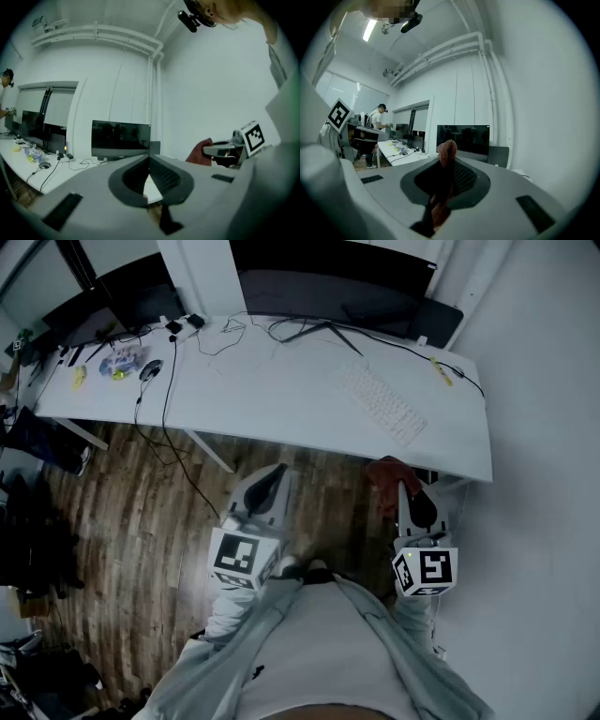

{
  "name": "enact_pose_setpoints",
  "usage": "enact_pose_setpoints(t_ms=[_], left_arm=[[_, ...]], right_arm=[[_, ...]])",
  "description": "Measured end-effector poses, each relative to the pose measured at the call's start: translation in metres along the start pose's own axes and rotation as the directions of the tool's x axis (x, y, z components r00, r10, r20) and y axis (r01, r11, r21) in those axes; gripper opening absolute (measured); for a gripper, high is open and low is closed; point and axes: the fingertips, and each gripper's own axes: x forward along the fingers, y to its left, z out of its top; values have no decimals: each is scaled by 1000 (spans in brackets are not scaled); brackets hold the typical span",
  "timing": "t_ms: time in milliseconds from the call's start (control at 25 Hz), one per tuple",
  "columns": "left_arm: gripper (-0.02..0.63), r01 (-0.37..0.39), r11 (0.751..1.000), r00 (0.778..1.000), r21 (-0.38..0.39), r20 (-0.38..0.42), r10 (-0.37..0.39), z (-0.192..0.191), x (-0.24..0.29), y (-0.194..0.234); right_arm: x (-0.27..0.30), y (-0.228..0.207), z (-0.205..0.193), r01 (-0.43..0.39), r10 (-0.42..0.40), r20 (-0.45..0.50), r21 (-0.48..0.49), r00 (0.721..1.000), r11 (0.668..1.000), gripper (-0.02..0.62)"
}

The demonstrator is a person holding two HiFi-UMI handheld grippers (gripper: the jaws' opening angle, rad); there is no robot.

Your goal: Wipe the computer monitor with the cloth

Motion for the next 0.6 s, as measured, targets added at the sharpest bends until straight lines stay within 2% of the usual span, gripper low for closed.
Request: enact_pose_setpoints(t_ms=[280, 600], left_arm=[[20, -20, 1000, 1000, -1, -12, 20, -4, -5, -5], [20, -45, 999, 999, -13, -30, 45, -15, 1, 7]], right_arm=[[-4, 1, -2, -38, 38, 24, 28, 999, 999, 43], [11, 10, -22, -82, 82, 1, 74, 997, 994, 43]])
